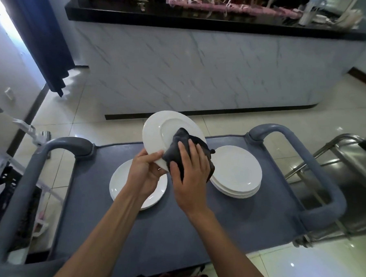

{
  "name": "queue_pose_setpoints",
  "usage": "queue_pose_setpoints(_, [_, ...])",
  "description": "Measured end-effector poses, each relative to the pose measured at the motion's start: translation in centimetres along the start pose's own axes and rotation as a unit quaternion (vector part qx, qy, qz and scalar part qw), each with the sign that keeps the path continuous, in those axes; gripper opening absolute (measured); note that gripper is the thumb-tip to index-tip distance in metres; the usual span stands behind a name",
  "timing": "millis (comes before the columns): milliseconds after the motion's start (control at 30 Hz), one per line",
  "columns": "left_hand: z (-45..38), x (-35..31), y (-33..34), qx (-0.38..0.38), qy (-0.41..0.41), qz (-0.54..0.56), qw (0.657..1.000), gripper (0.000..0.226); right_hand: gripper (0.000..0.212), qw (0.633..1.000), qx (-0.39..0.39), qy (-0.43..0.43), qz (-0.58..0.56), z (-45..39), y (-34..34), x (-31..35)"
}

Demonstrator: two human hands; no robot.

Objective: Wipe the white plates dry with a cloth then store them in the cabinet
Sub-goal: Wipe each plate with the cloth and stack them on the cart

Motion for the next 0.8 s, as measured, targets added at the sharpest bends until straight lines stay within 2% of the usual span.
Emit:
queue_pose_setpoints(233, [0.0,0.2,-1.4,0.01,-0.019,0.052,0.998,0.033,0.053,1.0,0.0,-0.009,0.0,1.2,0.9,0.8])
queue_pose_setpoints(367, [0.1,0.3,-1.9,0.024,-0.028,0.054,0.998,0.03,0.053,0.999,-0.005,0.04,-0.032,1.2,0.7,-0.5])
queue_pose_setpoints(500, [0.1,0.1,-2.2,0.043,-0.031,0.042,0.998,0.041,0.056,0.988,-0.034,0.107,-0.104,0.5,-0.3,-2.0])
queue_pose_setpoints(600, [0.1,0.0,-2.4,0.055,-0.035,0.043,0.997,0.041,0.056,0.979,-0.055,0.137,-0.14,-0.1,-1.3,-2.8])
queue_pose_setpoints(800, [0.3,-1.1,-2.4,0.093,-0.016,0.01,0.995,0.032,0.051,0.971,-0.072,0.152,-0.171,-2.0,-2.9,-3.6])
Point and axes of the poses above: each hand's wrist, its own z-axis away from the middle knuckle, its own y-axis out of the palm, x = y × z, the point moved 10 cm from there along -z, towards the middle knuckle, and after that the axes turned 13 degrees about -z, right-handed, at the moved point
